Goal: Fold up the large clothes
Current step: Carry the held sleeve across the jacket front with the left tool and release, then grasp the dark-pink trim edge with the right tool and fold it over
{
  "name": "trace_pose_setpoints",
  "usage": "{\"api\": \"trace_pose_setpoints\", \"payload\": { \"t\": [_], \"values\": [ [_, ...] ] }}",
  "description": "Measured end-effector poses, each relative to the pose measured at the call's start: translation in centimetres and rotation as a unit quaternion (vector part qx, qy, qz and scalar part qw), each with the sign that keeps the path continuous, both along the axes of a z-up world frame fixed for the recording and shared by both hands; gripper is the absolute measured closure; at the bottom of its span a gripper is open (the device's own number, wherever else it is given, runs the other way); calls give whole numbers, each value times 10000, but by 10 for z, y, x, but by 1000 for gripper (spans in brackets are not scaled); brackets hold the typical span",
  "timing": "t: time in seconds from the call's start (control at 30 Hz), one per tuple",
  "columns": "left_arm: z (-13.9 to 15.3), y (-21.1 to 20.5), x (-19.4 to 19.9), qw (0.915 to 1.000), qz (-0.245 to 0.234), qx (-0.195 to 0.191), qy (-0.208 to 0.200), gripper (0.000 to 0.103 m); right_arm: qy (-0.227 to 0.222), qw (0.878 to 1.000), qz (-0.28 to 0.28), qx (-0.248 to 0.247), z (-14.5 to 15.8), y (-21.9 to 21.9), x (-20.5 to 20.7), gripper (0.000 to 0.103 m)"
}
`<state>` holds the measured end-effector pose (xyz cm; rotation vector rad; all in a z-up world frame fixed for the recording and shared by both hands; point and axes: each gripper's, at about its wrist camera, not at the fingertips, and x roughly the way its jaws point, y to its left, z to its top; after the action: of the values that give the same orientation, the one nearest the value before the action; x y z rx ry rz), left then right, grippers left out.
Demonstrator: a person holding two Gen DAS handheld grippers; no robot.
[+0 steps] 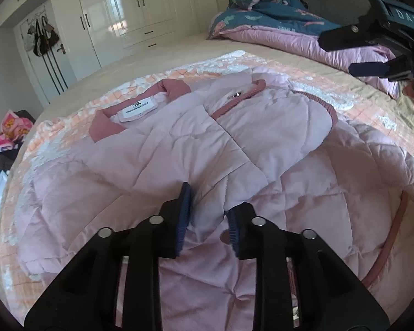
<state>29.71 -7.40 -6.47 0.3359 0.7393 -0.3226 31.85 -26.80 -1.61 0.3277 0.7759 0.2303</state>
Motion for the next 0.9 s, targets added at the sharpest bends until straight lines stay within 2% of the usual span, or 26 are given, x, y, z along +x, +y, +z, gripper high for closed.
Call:
{"api": "trace_pose_setpoints", "payload": {
  "t": [0.03, 0.1, 0.13, 0.23, 0.27, 0.37, 0.57, 0.67, 0.9],
  "values": [
    [-1, -2, -1, 9999, -39, 54, 102, 71, 13, 10000, 0, 17, -1, -1, 0, 6],
    [-1, -4, -2, 9996, -111, -10, 249, 40, 44, 10000, -6, 56, -2, -2, 1, 6],
    [0, -4, -3, 9992, -167, -138, 337, 34, 55, 9999, 0, 86, -2, -3, 1, 6],
    [2, -6, -6, 9962, -319, -389, 705, 30, 74, 9999, 13, 132, -3, -3, 2, 6],
    [4, -5, -7, 9948, -373, -481, 814, 25, 82, 9999, 25, 135, -3, -3, 1, 6],
    [17, 1, -9, 9932, -383, -691, 854, 12, 95, 9999, 73, 102, -3, 0, 1, 6],
    [52, 43, 2, 9906, 105, -1186, 675, 9, 178, 9995, 201, 153, -7, 9, 2, 6],
    [65, 69, 9, 9890, 458, -1297, 547, 9, 207, 9993, 294, 130, -10, 16, 2, 6],
    [90, 136, 20, 9777, 1233, -1675, 290, 9, 372, 9975, 575, 172, -19, 39, 4, 6]
  ]
}}
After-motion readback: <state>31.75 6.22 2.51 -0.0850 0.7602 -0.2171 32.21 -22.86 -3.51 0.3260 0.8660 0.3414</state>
